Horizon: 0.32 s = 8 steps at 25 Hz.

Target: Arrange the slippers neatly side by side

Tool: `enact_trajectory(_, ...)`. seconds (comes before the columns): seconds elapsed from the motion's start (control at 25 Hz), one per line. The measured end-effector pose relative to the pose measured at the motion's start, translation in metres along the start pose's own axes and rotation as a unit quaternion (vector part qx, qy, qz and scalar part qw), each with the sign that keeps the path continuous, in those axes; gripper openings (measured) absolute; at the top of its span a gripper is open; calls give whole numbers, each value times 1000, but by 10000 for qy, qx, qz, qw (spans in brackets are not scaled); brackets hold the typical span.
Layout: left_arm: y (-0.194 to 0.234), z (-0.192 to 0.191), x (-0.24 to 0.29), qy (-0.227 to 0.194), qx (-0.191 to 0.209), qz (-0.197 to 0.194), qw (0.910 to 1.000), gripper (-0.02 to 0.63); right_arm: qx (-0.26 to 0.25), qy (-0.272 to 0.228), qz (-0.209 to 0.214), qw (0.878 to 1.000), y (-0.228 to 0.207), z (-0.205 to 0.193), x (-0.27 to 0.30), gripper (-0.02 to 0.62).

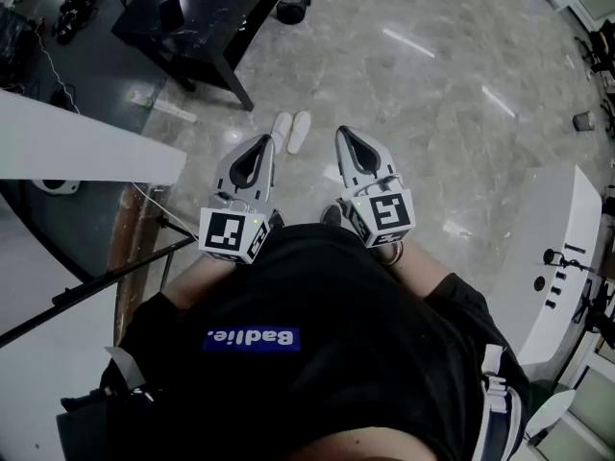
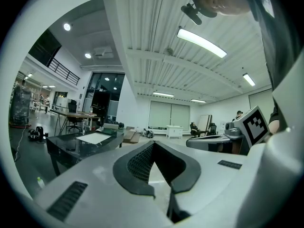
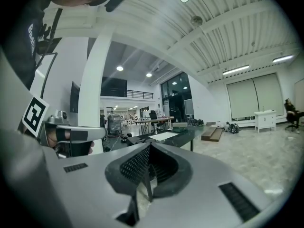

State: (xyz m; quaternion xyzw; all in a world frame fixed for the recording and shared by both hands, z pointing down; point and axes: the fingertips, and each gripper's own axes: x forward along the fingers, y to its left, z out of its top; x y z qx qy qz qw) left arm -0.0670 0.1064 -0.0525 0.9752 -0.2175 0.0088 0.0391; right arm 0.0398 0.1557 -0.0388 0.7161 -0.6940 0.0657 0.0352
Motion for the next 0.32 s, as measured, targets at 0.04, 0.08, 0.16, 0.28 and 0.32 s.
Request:
enact_trajectory(0.04, -2, 0, 1, -14, 13, -24, 10000, -14, -3, -7, -16, 10000, -1, 0, -2, 0)
enact_trajectory(0.08, -4, 1, 1, -31, 28, -45, 10000, -14, -6, -14, -31, 10000, -2, 0, -4, 0)
enact_trajectory(0.16, -7, 1, 1, -43, 37, -74, 10000, -14, -11, -17, -63, 10000, -4, -1, -7, 0)
enact_trajectory(0.28, -10, -1, 1, -24, 18, -94, 10000, -14, -1, -2, -104, 9999, -6, -3, -10, 0)
enact_trajectory(0.32, -11, -2, 1, -15, 9, -99, 9999, -14, 7, 4, -115, 9999, -7, -4, -11, 0)
